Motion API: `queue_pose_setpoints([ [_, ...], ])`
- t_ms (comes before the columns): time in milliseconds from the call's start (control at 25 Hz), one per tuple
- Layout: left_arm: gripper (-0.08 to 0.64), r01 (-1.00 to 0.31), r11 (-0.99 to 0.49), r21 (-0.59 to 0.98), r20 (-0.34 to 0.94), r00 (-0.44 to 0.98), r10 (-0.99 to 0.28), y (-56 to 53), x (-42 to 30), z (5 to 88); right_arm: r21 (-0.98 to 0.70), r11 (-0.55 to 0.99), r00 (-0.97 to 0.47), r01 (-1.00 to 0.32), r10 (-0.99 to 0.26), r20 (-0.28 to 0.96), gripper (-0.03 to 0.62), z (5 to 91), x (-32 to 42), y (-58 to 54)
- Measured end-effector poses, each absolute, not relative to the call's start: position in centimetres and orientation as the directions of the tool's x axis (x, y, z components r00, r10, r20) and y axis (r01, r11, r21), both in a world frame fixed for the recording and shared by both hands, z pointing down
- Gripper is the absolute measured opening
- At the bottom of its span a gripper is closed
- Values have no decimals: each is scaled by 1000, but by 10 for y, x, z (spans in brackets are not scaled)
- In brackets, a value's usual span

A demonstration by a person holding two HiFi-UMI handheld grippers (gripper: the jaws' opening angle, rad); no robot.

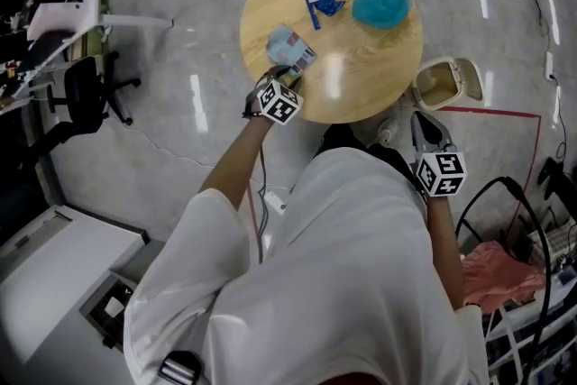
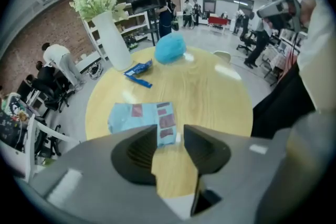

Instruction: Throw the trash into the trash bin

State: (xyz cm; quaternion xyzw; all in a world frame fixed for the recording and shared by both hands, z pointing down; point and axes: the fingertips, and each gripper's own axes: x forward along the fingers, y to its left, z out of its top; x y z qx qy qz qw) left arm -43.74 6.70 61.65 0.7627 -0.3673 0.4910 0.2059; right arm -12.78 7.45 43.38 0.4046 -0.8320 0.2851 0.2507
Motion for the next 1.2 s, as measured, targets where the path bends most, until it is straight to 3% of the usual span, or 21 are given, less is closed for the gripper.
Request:
queue_pose_setpoints([
  [760,236,-671,-739,61,957,249,-146,74,-450,687,-304,424,-506,-853,-532,679,0,453,-141,81],
  [1200,106,-671,-731,123,953,286,-102,72,-446,689,-314,389,-490,-866,-535,688,0,459,-137,88],
])
